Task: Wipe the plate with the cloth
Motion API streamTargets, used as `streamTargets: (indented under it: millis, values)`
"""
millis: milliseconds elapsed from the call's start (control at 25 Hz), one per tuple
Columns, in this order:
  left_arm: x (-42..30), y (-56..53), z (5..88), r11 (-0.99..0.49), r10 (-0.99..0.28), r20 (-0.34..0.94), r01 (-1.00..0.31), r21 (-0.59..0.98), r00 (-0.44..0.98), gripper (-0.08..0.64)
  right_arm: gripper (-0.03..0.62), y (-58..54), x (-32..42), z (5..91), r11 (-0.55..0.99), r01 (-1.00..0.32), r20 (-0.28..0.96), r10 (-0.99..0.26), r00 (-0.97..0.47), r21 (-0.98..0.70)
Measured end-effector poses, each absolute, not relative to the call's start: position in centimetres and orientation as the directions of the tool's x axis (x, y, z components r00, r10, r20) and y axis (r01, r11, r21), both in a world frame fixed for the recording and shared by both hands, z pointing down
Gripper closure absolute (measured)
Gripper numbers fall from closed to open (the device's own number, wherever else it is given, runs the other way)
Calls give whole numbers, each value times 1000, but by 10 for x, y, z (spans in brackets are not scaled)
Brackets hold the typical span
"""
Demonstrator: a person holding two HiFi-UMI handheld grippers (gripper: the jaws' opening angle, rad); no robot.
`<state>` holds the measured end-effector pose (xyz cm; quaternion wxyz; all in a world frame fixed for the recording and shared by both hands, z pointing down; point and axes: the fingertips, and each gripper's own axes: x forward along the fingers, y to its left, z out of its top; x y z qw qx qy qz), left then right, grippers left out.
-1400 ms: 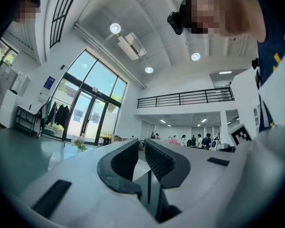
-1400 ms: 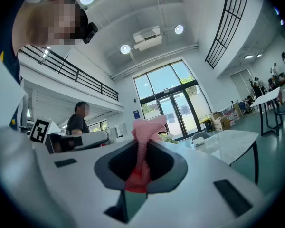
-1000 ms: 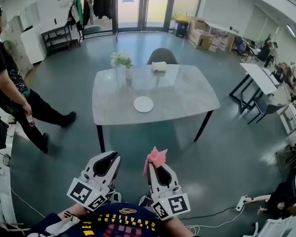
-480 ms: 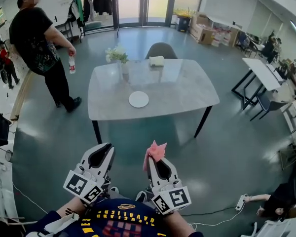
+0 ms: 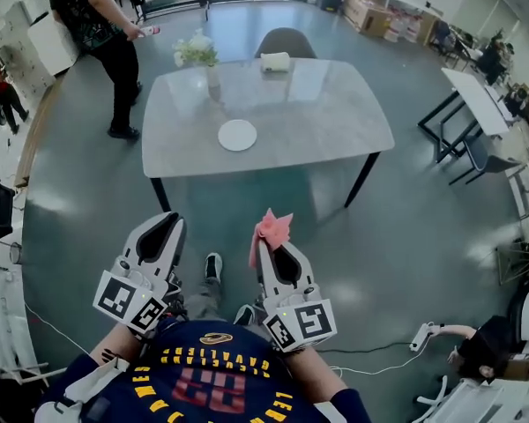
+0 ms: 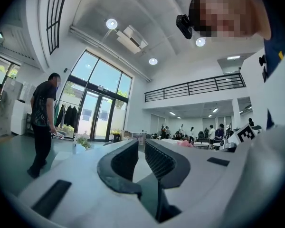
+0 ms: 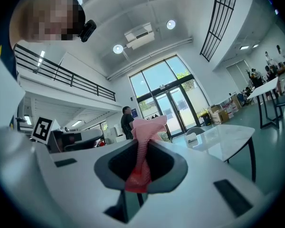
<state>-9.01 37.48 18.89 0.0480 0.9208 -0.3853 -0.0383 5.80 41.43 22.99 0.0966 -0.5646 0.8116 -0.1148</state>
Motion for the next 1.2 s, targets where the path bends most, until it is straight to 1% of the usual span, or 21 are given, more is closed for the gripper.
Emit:
streamTargets:
  millis: [520,880,1200]
  values:
    - [-90,230,203,-725,-678,-21,-663,183,735,512,546,285,62,244,250,-927,68,-958,-279,-279]
    - [-108,132,213,-755,-634,-21,-613,235,773,514,546,202,44,249,174,-950,119,-970,-210,-258]
    - [-105,72,243,-773,-591,9,-569,280,807,514,546,154,35,271,124,-956,173,-969,-174,-267]
